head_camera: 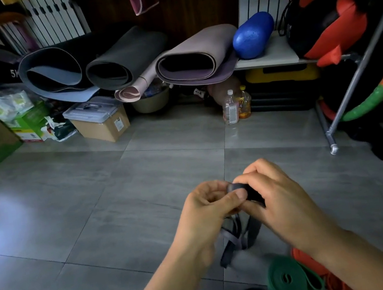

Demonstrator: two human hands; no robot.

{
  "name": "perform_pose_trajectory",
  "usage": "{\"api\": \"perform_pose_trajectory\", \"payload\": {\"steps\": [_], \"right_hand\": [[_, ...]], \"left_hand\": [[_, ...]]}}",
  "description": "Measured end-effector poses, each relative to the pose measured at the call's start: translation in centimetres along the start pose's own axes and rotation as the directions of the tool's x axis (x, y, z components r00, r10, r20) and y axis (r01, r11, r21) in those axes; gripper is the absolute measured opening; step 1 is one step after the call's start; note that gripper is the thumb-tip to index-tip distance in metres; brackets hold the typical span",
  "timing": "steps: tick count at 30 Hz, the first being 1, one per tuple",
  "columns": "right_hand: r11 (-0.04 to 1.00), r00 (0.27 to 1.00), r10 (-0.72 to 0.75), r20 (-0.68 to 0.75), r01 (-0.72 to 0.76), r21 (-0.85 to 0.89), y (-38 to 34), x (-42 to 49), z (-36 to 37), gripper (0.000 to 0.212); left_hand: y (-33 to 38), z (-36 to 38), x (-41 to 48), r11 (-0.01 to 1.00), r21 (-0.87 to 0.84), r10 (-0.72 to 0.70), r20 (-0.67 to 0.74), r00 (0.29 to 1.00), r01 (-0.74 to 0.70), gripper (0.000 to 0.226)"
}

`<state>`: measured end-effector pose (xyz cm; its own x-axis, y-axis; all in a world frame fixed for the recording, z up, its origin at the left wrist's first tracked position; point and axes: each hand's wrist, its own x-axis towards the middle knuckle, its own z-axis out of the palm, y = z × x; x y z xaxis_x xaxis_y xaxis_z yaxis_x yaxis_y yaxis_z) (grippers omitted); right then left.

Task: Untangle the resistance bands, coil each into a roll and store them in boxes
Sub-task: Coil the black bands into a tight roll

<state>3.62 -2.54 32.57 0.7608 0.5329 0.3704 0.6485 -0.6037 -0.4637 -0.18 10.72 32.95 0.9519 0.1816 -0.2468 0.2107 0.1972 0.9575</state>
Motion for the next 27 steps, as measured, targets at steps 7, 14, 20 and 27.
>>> {"api": "perform_pose_trajectory", "payload": {"steps": [7, 14, 20, 27], "right_hand": [[1.0, 0.99, -0.003, -0.142, 0.007, 0.029, 1.0, -0.1, -0.1, 0.053], [0.95, 0.999, 0.037, 0.016, -0.04, 0.31, 0.6, -0.2, -0.6, 0.03], [0.975, 0.949, 0.05, 0.313, -0.114, 0.189, 1.7, 0.4, -2.9, 0.013], [0.613, 0.968, 0.191, 0.161, -0.246, 0.751, 1.6, 0.6, -2.6, 0.027]], "left_hand": [[0.7, -0.5, 0.1, 0.939, -0.337, -0.062, 0.023, 0.998, 0.066, 0.024], [0.9, -1.1, 0.0, 0.937, -0.303, -0.119, 0.187, 0.975, 0.172, 0.012], [1.2, -1.5, 0.2, 0.767, 0.536, 0.225, 0.29, 0.93, -0.353, 0.032], [1.2, -0.6, -0.3, 0.97, -0.089, 0.239, 0.154, 0.959, -0.227, 0.018]]}}
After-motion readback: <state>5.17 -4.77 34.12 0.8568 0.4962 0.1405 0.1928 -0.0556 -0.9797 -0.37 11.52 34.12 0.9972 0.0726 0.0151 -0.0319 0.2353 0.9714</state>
